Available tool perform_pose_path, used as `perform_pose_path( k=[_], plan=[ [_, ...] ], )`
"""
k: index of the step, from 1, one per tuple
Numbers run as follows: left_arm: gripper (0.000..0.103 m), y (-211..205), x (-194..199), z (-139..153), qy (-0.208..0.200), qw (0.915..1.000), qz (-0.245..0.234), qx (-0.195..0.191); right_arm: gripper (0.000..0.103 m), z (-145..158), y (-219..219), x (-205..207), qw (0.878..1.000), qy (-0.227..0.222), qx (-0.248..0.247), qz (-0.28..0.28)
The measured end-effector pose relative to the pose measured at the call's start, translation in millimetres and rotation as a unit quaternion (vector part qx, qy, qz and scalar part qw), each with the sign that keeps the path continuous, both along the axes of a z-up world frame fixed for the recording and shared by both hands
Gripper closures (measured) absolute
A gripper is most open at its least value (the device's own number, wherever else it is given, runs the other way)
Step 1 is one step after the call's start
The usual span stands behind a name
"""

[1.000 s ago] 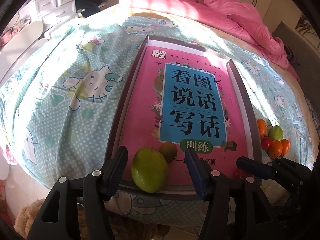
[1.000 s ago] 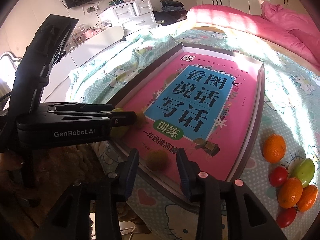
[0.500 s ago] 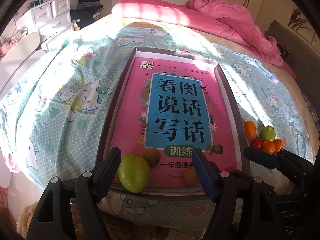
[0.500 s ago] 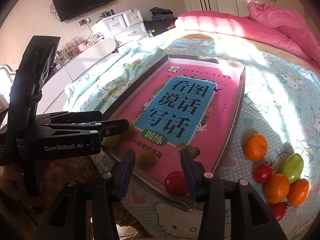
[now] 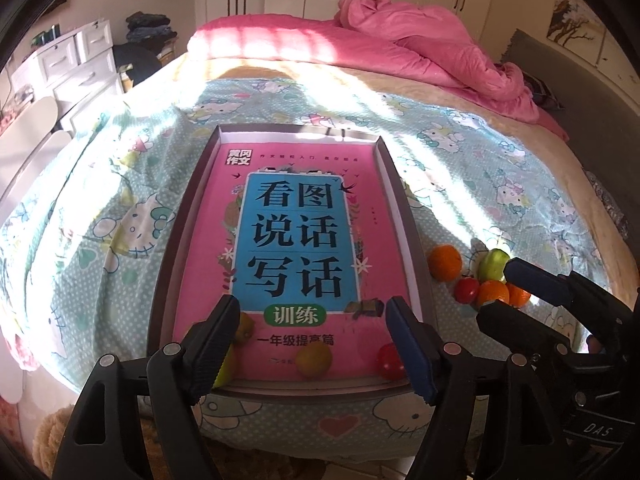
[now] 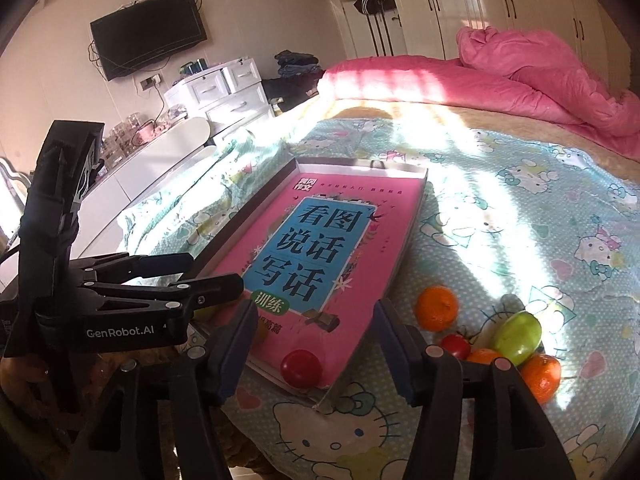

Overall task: Organize fruits
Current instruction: 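Move both open tools back over the fruit cluster on the sheet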

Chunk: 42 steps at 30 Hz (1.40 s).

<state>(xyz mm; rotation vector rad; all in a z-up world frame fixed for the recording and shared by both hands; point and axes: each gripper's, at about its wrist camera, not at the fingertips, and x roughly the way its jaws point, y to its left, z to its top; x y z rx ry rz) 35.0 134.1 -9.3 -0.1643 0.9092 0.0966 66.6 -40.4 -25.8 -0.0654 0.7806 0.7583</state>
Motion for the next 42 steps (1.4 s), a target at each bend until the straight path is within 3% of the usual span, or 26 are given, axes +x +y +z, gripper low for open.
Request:
perform_pose_path(
  k=[21,42],
  plan=[
    [0.026,-62.4,20.2,26.6,-0.017,0.9970,-0.072,0.022,0.040,21.9,-80.1,7.6,0.995,-0.005,0.045,-0.091],
    [0.026,-107.6,42.2,8.5,0.013,0.9894,-0.140,0.038,0.037,13.2,-118.4,-1.8,0.991,0.010,0.045,-0.127]
  ],
)
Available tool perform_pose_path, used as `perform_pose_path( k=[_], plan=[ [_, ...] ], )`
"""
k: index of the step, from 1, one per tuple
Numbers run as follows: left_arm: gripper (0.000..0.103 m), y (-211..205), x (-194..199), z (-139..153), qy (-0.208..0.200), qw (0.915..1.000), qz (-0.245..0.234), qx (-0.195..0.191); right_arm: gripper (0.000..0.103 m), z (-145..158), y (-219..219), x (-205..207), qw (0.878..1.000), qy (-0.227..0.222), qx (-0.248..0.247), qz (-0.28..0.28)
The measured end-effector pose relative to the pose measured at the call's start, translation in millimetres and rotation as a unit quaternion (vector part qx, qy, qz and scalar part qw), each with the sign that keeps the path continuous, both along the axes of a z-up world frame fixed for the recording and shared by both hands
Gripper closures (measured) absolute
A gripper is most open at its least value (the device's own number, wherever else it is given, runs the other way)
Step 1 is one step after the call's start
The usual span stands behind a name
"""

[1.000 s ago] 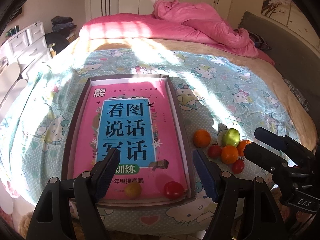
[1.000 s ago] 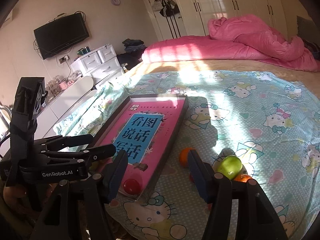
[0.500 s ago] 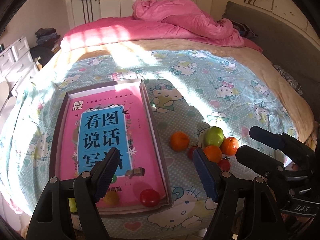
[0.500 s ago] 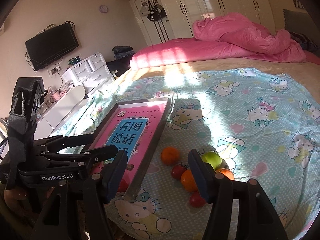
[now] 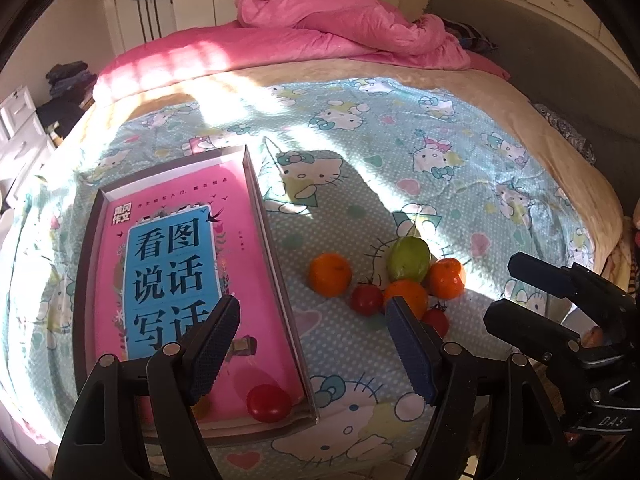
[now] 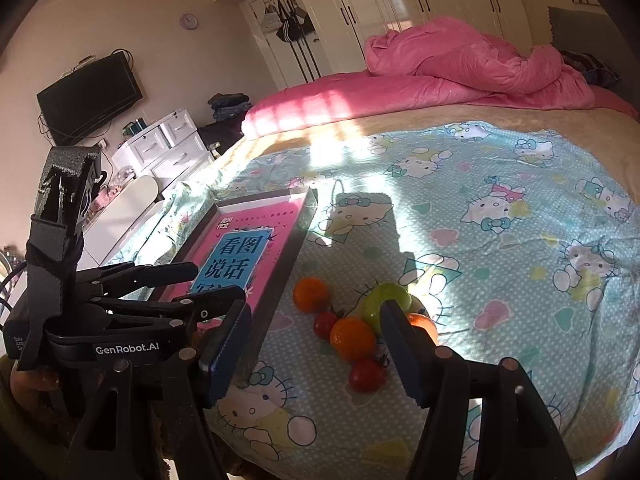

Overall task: Organize fruits
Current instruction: 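Move both open tools back over the fruit cluster on the sheet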

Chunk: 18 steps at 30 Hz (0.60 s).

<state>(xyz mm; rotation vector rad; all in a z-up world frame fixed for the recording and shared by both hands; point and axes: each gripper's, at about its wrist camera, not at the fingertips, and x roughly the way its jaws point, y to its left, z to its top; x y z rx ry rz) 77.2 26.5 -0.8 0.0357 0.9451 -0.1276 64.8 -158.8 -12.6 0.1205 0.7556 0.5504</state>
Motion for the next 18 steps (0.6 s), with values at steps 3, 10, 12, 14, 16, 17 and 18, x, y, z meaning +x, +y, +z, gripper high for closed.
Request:
perform_pose_path(
  k=[3,10,12,14,16,17,18],
  plan=[
    [0.026,-5.8,3.0,-4.8,0.007,0.9999,-0.010,0.003,0.037,-5.0,-4.1,-2.0,1.000,0.008,-0.004,-0.005],
    [0.026,-14.7,10.3,-16.7,0.024,0.9994,-0.026,0.003,0.037,-17.0,-9.8,-4.5,1.000,0.022,-0.014,-0.010],
    [0.026,-15.6,12.5,-19.7,0.029,0.9992,-0.029,0.002,0.037,-19.8,-10.6,-4.4,0.999,0.026,-0.017,-0.010],
    [0.026,-15.9,14.9,-22.2,0.032,0.9990,-0.030,0.003,0.037,-22.2,-11.3,-4.5,0.999,0.030,-0.019,-0.012],
    [0.026,-15.8,17.6,-24.2,0.036,0.9988,-0.033,0.003,0.037,-25.0,-11.7,-3.8,0.999,0.036,-0.021,-0.014],
    [0.026,-16.1,19.1,-25.2,0.038,0.9987,-0.035,0.003,0.037,-26.9,-11.8,-3.5,0.999,0.039,-0.022,-0.015],
    [0.026,-16.1,20.8,-26.0,0.039,0.9985,-0.037,0.004,0.037,-28.7,-11.6,-3.2,0.999,0.043,-0.021,-0.014]
  ],
)
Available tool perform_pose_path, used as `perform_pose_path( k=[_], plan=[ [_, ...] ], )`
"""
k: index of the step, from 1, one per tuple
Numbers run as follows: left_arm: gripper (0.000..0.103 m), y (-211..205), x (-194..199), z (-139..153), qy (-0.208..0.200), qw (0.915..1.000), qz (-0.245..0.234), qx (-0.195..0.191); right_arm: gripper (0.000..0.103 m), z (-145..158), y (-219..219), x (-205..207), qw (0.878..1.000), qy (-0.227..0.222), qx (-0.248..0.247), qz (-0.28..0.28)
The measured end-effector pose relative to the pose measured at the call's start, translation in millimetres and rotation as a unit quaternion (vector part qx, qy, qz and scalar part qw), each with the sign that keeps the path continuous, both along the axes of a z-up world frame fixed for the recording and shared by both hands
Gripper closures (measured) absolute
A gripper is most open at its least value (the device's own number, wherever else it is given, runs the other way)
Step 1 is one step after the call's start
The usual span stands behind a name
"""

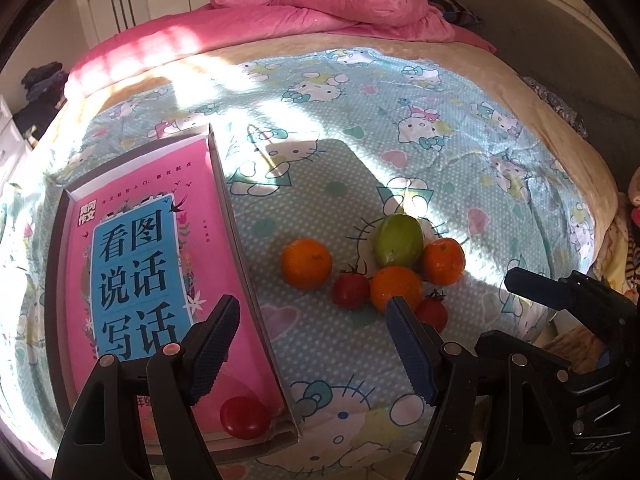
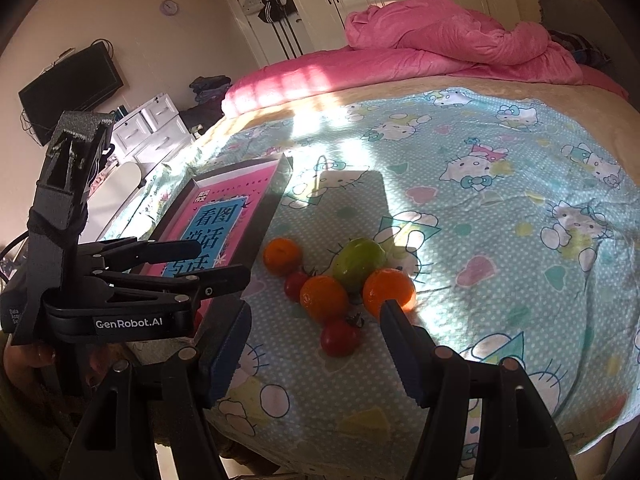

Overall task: Organize fruits
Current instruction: 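Move both open tools back over the fruit cluster on the sheet, then grasp an orange with the left tool while the right tool grasps a red tomato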

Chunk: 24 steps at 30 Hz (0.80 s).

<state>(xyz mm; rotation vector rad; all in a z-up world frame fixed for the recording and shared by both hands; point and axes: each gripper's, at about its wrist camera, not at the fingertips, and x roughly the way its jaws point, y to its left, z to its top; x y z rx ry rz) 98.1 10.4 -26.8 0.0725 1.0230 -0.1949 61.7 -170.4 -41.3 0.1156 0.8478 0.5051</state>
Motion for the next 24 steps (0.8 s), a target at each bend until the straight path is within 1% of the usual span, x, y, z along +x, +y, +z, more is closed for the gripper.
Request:
perform_pose_path(
  k=[9,11,13,17,19,24],
  plan=[
    [0.026,0.2,22.2,-8.5,0.025,0.9996,-0.007,-0.010,0.037,-13.9,4.2,5.2,1.000,0.023,-0.007,0.002],
    [0.030,1.2,28.8,-10.3,0.033,0.9992,-0.006,-0.022,0.037,-16.1,3.8,6.7,1.000,0.027,-0.007,0.001],
    [0.034,1.1,34.0,-12.7,0.041,0.9988,-0.006,-0.025,0.037,-18.1,2.9,8.1,0.999,0.031,-0.005,0.000],
    [0.037,-1.9,43.3,-17.4,0.050,0.9984,-0.007,-0.023,0.037,-23.9,2.5,11.5,0.999,0.043,-0.005,-0.004],
    [0.043,-2.2,48.4,-19.9,0.059,0.9978,-0.003,-0.028,0.037,-27.2,2.1,13.1,0.999,0.048,-0.004,-0.005],
    [0.044,-5.9,58.3,-26.9,0.080,0.9964,0.001,-0.028,0.037,-38.2,4.3,18.7,0.998,0.067,-0.013,-0.006]
  ],
)
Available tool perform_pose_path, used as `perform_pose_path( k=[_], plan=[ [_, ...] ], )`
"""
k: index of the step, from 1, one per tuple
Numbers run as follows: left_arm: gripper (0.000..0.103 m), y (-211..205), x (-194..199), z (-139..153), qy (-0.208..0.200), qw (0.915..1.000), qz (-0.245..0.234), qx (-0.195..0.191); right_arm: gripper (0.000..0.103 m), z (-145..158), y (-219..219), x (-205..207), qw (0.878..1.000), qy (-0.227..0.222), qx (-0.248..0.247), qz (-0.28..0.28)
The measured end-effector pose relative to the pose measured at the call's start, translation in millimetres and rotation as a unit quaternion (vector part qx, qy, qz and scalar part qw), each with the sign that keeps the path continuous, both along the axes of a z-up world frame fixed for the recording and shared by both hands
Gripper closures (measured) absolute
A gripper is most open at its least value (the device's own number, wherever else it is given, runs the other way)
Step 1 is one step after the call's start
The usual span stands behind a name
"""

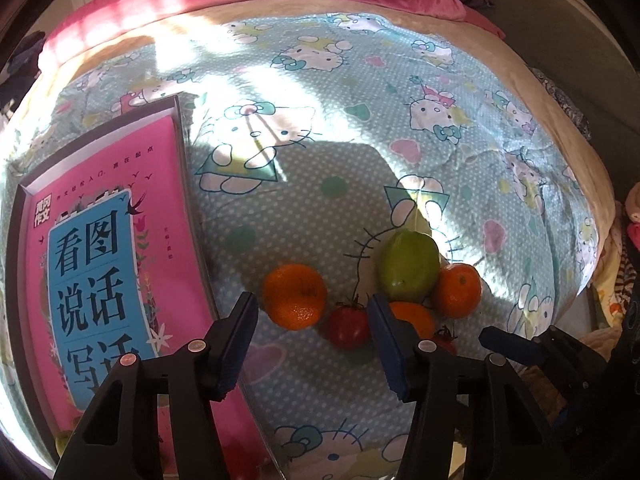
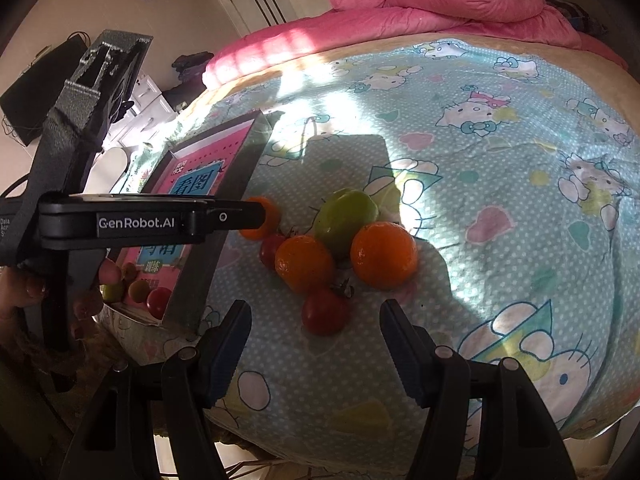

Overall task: Organize fruits
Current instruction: 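Grasp an orange with the left tool while the right tool grasps a red tomato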

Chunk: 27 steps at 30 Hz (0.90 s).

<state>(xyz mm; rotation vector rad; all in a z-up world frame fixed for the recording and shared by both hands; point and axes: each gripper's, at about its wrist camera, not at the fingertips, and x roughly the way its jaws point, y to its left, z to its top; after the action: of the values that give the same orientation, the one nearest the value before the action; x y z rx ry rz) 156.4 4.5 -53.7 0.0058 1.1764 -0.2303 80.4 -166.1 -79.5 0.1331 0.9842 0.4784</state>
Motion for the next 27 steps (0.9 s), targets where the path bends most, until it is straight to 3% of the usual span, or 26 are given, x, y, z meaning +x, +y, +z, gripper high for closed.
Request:
perform_pose_path(
  k=[16,21,27],
  plan=[
    [0.051,-5.3,14.8,-17.6,0.021,0.9994,0.018,0.022,0.037,-10.1,12.4,3.1,0.999,0.004,-0.026,0.018],
    [0.058,-4.4,20.5,-23.9,0.029,0.9992,0.024,0.018,0.044,-15.8,15.1,6.3,0.999,0.004,-0.039,0.019],
    [0.058,-7.2,21.0,-25.2,0.025,0.9992,0.025,0.020,0.051,-19.7,23.1,9.5,0.998,-0.011,-0.064,0.028]
  ],
)
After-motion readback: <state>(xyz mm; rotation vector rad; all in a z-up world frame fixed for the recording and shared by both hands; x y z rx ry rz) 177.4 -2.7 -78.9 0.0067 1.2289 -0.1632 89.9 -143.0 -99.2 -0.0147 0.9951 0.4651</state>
